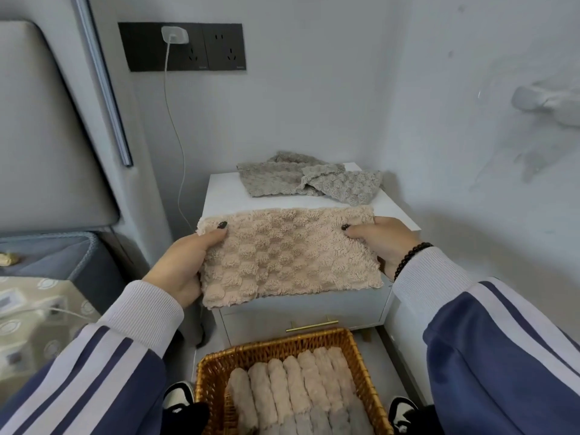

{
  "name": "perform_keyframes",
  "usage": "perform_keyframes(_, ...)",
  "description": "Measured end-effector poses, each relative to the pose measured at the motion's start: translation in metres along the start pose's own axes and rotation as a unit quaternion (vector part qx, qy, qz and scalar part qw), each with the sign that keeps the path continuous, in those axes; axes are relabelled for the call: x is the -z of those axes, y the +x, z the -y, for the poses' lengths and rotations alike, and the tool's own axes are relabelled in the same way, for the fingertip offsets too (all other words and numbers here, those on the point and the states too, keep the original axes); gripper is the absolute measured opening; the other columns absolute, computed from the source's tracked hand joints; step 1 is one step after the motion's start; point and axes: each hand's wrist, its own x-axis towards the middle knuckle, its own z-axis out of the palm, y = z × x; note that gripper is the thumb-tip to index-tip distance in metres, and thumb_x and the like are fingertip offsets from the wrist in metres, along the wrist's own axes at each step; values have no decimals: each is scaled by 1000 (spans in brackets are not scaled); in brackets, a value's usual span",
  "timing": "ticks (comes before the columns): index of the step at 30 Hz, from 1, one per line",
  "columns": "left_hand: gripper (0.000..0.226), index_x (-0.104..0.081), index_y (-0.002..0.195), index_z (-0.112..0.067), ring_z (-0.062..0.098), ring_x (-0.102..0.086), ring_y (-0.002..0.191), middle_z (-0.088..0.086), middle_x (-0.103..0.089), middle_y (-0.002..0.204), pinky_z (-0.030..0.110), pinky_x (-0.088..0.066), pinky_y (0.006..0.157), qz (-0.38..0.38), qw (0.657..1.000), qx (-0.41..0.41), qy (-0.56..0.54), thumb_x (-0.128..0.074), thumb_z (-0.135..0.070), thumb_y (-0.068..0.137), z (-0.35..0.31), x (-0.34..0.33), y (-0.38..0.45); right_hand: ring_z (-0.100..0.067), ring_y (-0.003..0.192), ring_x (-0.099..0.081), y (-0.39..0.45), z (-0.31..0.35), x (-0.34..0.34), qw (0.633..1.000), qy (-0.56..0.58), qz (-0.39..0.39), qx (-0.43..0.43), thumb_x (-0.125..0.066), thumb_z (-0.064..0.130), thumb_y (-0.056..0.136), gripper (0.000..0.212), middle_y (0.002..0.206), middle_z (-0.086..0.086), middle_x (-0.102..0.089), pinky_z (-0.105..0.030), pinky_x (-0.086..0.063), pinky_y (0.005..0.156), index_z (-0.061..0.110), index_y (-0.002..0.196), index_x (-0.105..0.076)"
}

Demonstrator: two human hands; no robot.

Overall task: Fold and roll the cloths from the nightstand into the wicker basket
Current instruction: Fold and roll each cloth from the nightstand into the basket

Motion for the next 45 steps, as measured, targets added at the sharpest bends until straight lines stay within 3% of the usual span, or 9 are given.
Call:
perform_keyframes(3, 23, -65, 112, -6, 25, -73, 80, 13, -74, 99, 33, -58, 61, -13, 999, -34, 5, -54, -20, 97, 6, -1, -13, -32, 83, -66, -18, -1, -2, 1000, -1, -19, 25, -74, 30, 69, 55, 101, -23, -69, -45, -54, 84, -7, 109, -63)
perform_keyframes(7, 19, -66, 108, -9, 24, -73, 78, 8, -76, 88, 35, -56, 66, -16, 997, -72, 19, -53, -18, 97, 11, -2, -29, -18, 57, -42, -39, 1, 2, 998, -17, -21, 65, -66, 14, 85, 10, 71, -11, -49, -22, -34, 47, 6, 85, -59)
perform_keyframes(12, 18, -68, 103, -9, 25, -74, 81, 10, -76, 90, 36, -56, 70, -9, 996, -89, -4, -52, -16, 97, 12, -11, -31, -33, 69, -62, -54, 9, -1, 990, -55, -20, 132, -69, 7, 84, 11, 91, -16, -72, -38, -49, 63, 17, 83, -67)
perform_keyframes(17, 19, -68, 106, -14, 24, -73, 89, 7, -76, 95, 38, -55, 79, 6, 995, -103, -1, -51, -15, 98, 15, -24, -23, -13, 58, -51, -47, 3, -10, 975, -119, -27, 186, -65, 5, 82, 13, 87, -10, -69, -21, -40, 51, 9, 94, -66)
perform_keyframes(23, 21, -67, 102, -17, 17, -73, 84, 2, -76, 91, 32, -56, 70, 49, 993, -106, 1, -47, -15, 100, 21, -46, -16, 6, 58, -55, -55, 6, -30, 970, -120, 13, 212, -67, 13, 81, 30, 94, 20, -63, -11, -41, 54, 33, 101, -57)
perform_keyframes(30, 38, -66, 116, -13, 24, -69, 100, 10, -73, 108, 39, -54, 87, 103, 993, -62, 11, -38, -34, 102, 28, -62, -11, 3, 78, -61, -61, 0, -49, 962, -137, 96, 213, -69, 19, 79, 51, 118, 17, -54, -13, -48, 68, 33, 125, -55)
perform_keyframes(36, 50, -62, 118, -6, 32, -69, 100, 15, -72, 107, 41, -55, 86, 113, 991, -78, -1, -62, -39, 80, 28, -61, -10, -31, 96, -66, -60, -4, -48, 960, -100, 162, 205, -40, -3, 89, 60, 110, 17, -62, -35, -58, 72, 44, 123, -53)
perform_keyframes(39, 33, -64, 112, -10, 30, -70, 96, 11, -74, 101, 40, -56, 81, 83, 991, -100, 22, -67, -23, 82, 30, -61, -10, -9, 97, -66, -58, -6, -46, 956, -81, 197, 204, -35, -16, 86, 68, 124, 12, -56, -22, -56, 77, 33, 132, -48)
perform_keyframes(45, 17, -64, 107, -12, 23, -72, 79, 6, -75, 88, 36, -59, 67, 27, 996, -70, -57, -51, -10, 97, 29, -57, -10, 1, 105, -55, -53, -9, -37, 972, -97, 23, 211, -65, 10, 83, 56, 124, 19, -52, -28, -49, 94, 32, 132, -46)
